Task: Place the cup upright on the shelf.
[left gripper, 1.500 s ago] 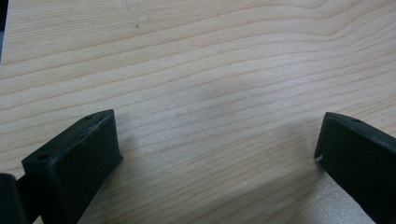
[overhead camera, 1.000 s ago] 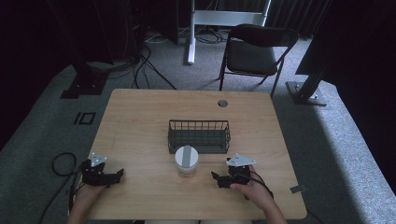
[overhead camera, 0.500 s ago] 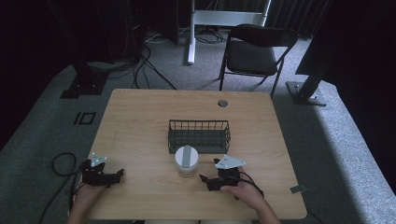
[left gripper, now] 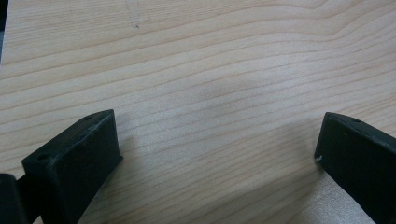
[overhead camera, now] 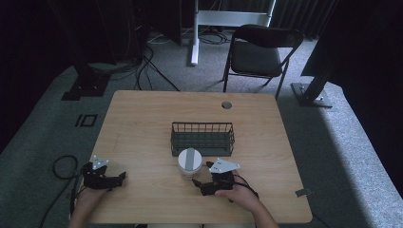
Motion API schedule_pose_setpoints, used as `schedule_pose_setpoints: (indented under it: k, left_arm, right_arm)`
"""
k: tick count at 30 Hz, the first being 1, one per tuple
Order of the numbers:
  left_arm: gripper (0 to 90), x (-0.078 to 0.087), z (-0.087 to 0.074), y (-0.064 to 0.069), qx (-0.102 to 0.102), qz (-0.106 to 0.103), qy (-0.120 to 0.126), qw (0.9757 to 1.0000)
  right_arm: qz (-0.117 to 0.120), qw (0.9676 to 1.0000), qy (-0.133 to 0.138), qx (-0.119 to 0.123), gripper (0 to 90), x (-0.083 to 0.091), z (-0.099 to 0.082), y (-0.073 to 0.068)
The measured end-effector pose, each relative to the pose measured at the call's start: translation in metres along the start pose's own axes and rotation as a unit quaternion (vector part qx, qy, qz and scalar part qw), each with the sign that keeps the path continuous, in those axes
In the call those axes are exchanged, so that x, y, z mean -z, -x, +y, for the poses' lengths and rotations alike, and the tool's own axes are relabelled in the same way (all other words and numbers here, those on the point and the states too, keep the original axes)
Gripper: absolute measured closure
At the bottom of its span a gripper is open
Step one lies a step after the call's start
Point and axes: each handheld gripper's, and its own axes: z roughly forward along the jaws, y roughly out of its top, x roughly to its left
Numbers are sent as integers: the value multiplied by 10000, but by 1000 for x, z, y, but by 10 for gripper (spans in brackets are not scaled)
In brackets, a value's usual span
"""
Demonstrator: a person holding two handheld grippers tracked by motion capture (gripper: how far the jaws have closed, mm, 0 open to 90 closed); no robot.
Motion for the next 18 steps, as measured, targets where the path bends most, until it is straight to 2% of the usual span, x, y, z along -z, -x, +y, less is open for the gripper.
schedule_pose_setpoints:
  k: [4, 18]
  left_arm:
    - [1, 0, 0, 0, 0, 0, 1, 10000]
    - [1, 0, 0, 0, -2, -7, 3, 10000]
  right_arm:
    - [-18, 10000, 39, -8, 136, -5, 2, -1]
    - [151, 9996, 232, -67, 131, -22, 8, -2]
